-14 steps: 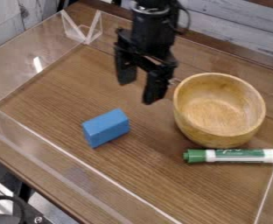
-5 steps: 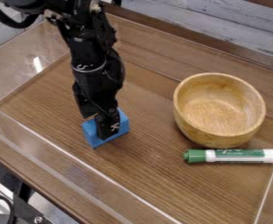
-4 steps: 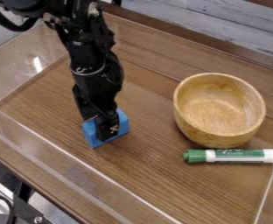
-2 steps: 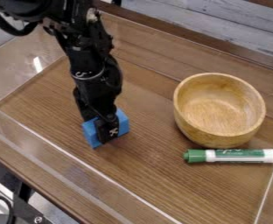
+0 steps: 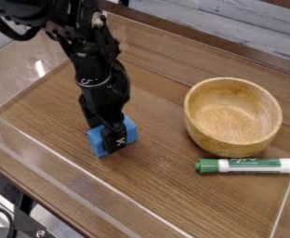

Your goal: Put the blue block in the brown bowl

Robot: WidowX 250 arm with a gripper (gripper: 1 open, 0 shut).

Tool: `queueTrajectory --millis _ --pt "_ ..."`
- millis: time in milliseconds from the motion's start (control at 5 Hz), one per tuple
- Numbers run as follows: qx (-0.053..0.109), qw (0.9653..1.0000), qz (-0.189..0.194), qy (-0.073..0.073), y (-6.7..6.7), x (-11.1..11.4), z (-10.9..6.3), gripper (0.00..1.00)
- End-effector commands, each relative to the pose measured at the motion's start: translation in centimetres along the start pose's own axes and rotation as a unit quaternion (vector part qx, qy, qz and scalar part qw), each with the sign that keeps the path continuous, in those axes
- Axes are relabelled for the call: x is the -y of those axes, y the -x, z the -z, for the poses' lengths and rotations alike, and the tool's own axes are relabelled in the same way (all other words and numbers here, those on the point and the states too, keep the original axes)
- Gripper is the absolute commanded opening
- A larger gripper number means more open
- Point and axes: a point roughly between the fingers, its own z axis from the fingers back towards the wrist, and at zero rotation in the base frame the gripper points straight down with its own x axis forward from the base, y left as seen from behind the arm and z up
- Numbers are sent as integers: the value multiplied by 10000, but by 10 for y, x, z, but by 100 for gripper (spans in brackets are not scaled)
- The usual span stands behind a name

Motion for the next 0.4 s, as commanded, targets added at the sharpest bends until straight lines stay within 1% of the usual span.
queueTrajectory --millis 0,200 --pt "132 9998 -31 -123 -4 -7 -5 100" --pt "147 9998 -2 -136 -4 -7 -3 100"
